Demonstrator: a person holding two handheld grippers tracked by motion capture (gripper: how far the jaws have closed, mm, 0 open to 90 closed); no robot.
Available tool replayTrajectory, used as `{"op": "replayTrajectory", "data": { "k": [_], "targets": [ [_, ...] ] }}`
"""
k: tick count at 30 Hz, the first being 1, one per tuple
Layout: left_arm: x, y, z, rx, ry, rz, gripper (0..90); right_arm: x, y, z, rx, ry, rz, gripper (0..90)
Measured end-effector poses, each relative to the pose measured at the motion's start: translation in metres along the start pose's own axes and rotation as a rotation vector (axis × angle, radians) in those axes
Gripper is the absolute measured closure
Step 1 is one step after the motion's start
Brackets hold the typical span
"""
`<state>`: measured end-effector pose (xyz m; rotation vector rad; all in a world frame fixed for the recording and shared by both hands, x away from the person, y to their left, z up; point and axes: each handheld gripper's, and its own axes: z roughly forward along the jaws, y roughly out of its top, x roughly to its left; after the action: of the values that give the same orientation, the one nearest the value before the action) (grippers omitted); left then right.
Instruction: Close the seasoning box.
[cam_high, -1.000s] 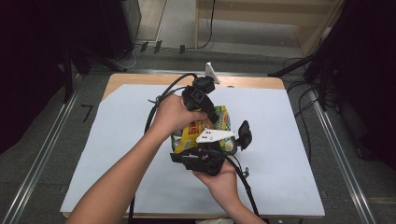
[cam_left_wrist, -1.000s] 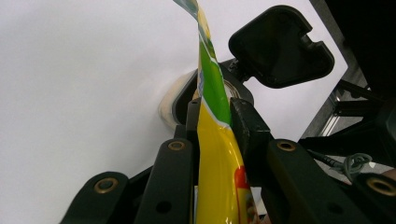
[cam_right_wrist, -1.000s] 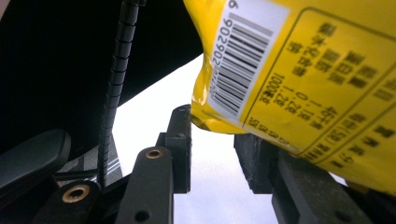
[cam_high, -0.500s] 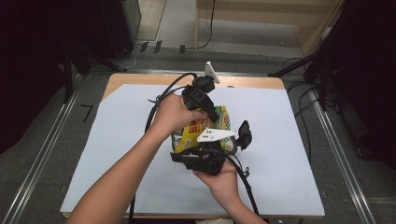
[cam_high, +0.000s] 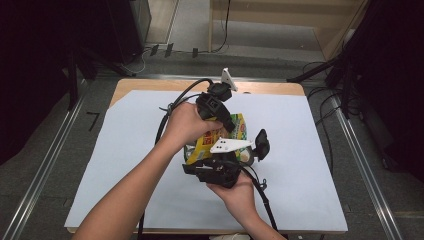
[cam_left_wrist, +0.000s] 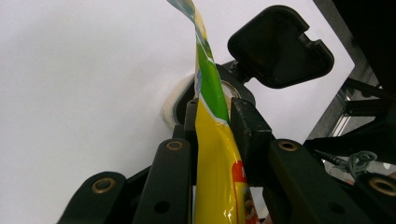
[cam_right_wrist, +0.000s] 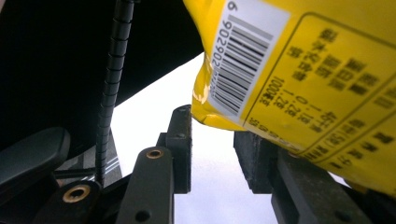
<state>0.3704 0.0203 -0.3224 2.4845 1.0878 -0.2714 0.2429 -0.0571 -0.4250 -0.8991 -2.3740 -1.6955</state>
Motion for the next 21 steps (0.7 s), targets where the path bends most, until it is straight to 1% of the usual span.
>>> {"op": "replayTrajectory", "data": {
  "k": [2,6,9,12,13,19,21],
  "targets": [
    [-0.001,-0.001,0.0,-0.005,0.003,0.01,77.6,0.0,-0.001,0.001,0.002,-0.004,-0.005,69.3],
    [-0.002,-0.007,0.0,-0.015,-0.01,0.012,78.1,0.002,-0.005,0.004,0.001,-0.007,-0.022,67.8],
    [-0.002,-0.013,-0.001,-0.025,-0.025,0.021,78.7,0.003,-0.008,0.006,0.009,-0.006,-0.029,67.4],
    [-0.002,-0.019,-0.002,-0.036,-0.031,0.024,78.9,0.004,-0.012,0.008,0.016,0.0,-0.041,66.4],
    [-0.002,-0.021,-0.002,-0.043,-0.03,0.022,78.9,0.004,-0.012,0.009,0.018,0.0,-0.048,66.1],
    [0.002,-0.026,-0.002,-0.058,-0.053,0.019,79.3,0.004,-0.017,0.011,0.033,0.006,-0.071,66.1],
    [0.003,-0.027,0.0,-0.057,-0.061,0.017,79.5,0.004,-0.018,0.011,0.035,0.011,-0.068,66.2]
  ]
}}
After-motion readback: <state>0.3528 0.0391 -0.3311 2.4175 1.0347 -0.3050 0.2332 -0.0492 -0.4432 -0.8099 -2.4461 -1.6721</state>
